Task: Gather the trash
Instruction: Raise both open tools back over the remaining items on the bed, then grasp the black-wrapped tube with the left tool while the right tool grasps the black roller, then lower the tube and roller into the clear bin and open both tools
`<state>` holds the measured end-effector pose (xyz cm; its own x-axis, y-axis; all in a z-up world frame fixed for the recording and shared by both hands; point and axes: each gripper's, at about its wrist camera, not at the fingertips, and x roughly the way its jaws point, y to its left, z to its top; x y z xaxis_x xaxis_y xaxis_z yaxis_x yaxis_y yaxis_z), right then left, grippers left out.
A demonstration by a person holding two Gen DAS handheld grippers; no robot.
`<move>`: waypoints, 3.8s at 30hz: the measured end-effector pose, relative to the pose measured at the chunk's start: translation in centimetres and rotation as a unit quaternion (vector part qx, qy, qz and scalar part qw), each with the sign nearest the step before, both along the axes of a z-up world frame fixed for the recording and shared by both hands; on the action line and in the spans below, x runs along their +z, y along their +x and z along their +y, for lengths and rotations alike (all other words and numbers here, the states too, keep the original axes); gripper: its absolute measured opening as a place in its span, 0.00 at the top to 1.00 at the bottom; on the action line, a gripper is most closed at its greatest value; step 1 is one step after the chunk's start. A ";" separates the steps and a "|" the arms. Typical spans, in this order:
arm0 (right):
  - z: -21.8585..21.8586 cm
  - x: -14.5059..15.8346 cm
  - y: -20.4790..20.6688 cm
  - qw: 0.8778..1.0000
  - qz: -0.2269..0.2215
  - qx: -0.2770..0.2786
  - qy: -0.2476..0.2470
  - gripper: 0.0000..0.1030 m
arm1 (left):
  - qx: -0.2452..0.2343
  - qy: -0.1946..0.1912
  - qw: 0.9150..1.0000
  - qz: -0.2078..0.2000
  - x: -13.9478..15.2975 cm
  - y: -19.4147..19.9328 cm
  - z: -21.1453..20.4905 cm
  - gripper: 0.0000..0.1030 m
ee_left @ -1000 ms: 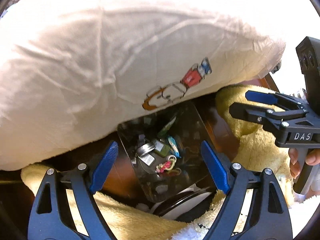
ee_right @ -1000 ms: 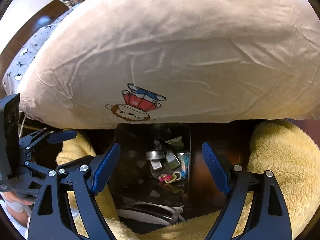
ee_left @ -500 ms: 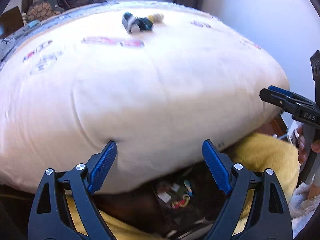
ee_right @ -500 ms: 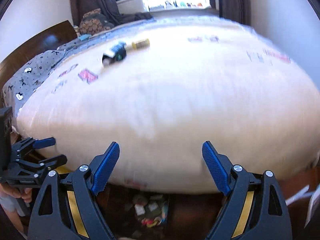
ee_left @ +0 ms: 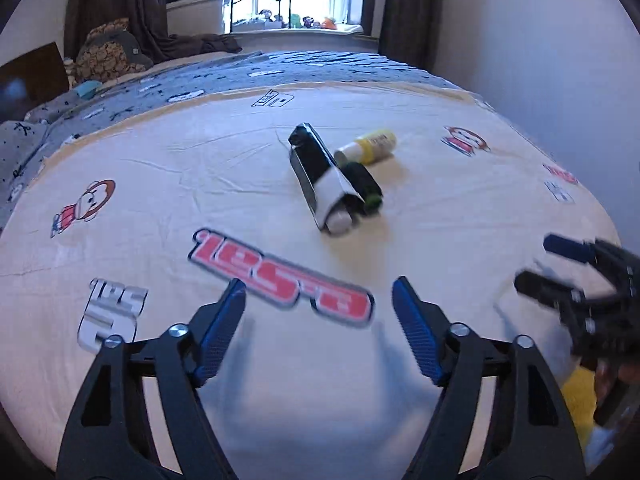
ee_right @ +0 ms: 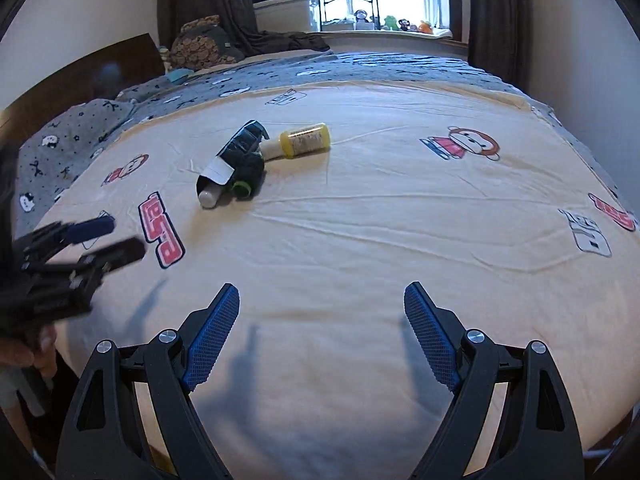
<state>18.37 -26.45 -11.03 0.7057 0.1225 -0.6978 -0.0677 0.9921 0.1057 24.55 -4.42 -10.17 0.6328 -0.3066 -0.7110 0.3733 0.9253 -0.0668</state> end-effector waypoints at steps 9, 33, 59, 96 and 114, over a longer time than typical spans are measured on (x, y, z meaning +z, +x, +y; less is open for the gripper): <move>0.7 -0.5 2.5 1.000 0.004 0.017 0.002 0.17 | -0.012 0.026 1.000 -0.005 -0.3 4.1 -2.7 0.58; 1.7 -0.8 8.3 0.999 0.009 0.023 0.025 0.17 | 0.021 0.010 1.000 0.005 0.2 11.1 -2.2 0.82; 5.5 -2.6 15.5 0.995 0.048 0.058 0.068 0.75 | -0.010 -0.002 1.000 0.014 -1.9 16.6 -2.8 1.00; 2.0 0.3 -15.6 0.996 -0.024 0.084 -0.002 0.74 | -0.086 -0.016 0.996 -0.010 -0.9 -21.3 0.8 1.00; 4.0 -11.6 -19.6 0.982 0.161 0.083 0.045 0.74 | -0.121 0.028 0.977 0.175 -12.9 -25.7 1.1 1.00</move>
<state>-1.27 -22.41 -22.68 0.4153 0.2883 -0.8628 -0.1763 0.9560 0.2346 -1.12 -3.34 -23.04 0.2626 -0.3713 -0.8906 0.5452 0.8186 -0.1805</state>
